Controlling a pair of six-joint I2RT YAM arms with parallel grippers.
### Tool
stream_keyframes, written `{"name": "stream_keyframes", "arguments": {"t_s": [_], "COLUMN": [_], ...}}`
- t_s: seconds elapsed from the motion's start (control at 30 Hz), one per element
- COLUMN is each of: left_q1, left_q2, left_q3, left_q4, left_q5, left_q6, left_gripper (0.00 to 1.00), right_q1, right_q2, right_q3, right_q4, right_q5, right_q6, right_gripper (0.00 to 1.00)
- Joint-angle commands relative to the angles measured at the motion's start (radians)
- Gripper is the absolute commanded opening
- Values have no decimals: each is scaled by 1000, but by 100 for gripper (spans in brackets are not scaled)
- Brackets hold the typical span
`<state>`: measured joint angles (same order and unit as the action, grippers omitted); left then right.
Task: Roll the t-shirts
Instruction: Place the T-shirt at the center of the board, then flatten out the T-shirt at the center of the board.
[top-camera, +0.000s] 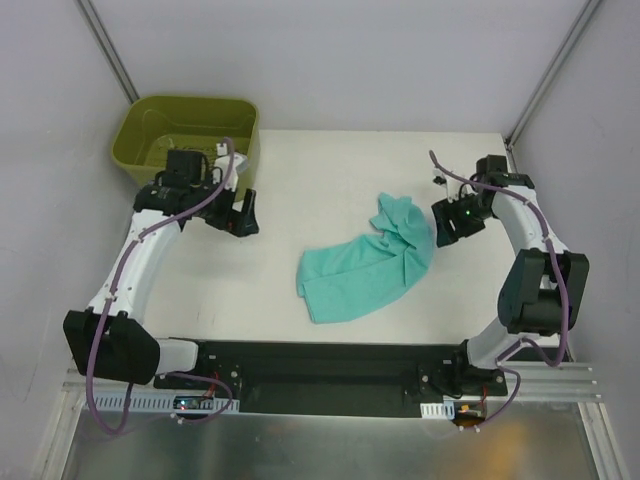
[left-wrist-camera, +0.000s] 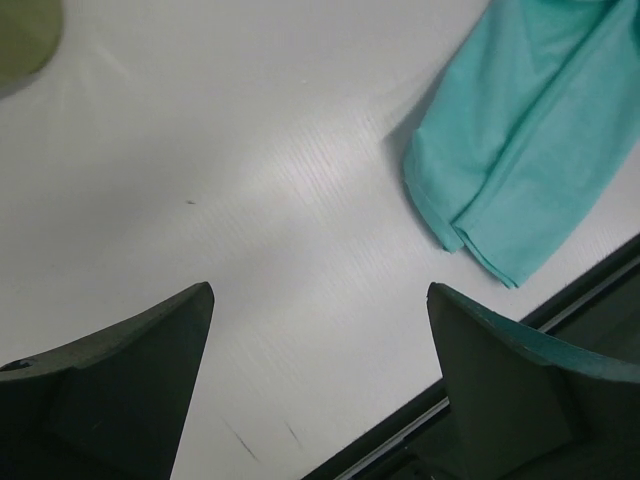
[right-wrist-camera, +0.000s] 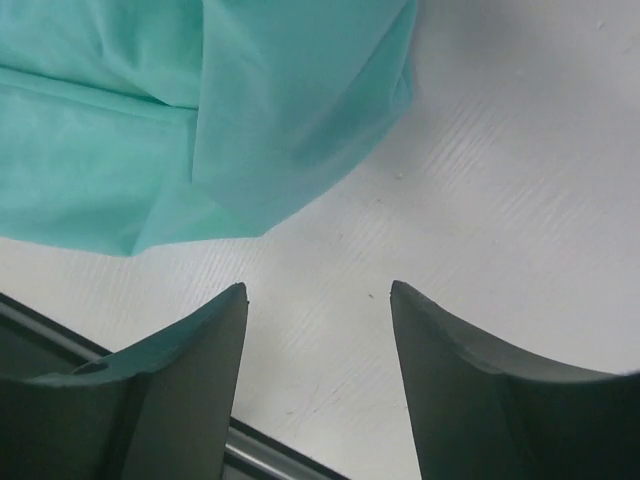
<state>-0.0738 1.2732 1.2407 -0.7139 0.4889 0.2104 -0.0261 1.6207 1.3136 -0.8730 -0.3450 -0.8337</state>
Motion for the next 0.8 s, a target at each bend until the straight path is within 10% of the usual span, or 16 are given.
{"name": "stream_keyframes", "arguments": {"t_s": [0.0, 0.77], "left_q1": [-128, -343], "left_q2": [98, 620], "left_q3": [6, 212], "left_q4": [7, 45], "left_q5": [8, 85], "left_q6": [21, -19], "left_gripper": [89, 77], "right_q1": [24, 267], "right_q2": [-78, 459], "right_q3": [140, 516], "right_q4": [25, -3], "right_q5": [-60, 135], "right_q6": [45, 56], "right_gripper": [65, 69]}}
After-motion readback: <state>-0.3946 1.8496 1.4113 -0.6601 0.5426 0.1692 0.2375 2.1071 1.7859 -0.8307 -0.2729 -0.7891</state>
